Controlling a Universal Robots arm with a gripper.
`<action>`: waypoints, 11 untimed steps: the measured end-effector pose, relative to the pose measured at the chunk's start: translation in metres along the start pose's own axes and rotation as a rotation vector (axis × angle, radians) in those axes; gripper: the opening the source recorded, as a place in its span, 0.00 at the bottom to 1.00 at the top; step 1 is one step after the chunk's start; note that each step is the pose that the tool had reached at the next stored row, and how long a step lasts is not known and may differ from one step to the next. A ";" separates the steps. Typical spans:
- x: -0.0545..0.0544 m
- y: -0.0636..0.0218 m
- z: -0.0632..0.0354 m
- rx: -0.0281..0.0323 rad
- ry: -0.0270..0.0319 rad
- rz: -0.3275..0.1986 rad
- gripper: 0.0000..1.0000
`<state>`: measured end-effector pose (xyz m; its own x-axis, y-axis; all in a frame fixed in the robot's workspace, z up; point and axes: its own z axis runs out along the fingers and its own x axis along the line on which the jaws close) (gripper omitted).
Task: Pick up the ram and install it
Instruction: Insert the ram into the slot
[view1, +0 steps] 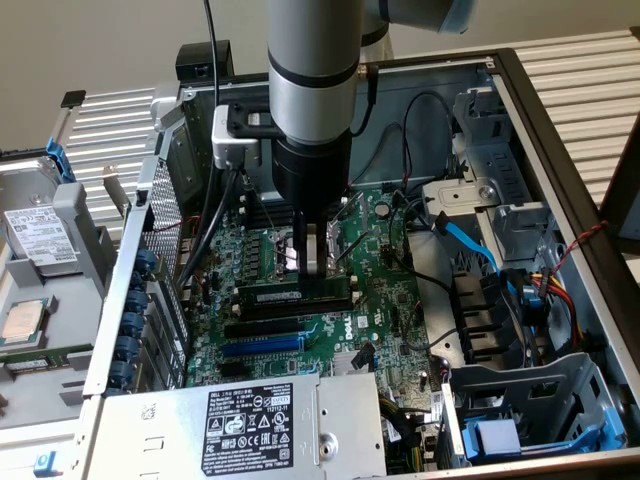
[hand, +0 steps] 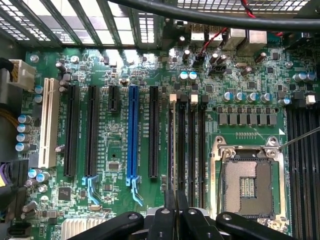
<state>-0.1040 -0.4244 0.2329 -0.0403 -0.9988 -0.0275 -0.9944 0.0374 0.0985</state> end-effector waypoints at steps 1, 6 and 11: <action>0.000 0.0000 0.0000 0.0000 -0.0001 0.000 0.12; 0.000 -0.0001 0.0011 0.0000 -0.0006 0.000 0.12; 0.000 -0.0001 0.0010 0.0000 -0.0006 0.000 0.12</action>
<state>-0.1040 -0.4242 0.2319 -0.0400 -0.9988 -0.0282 -0.9944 0.0370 0.0985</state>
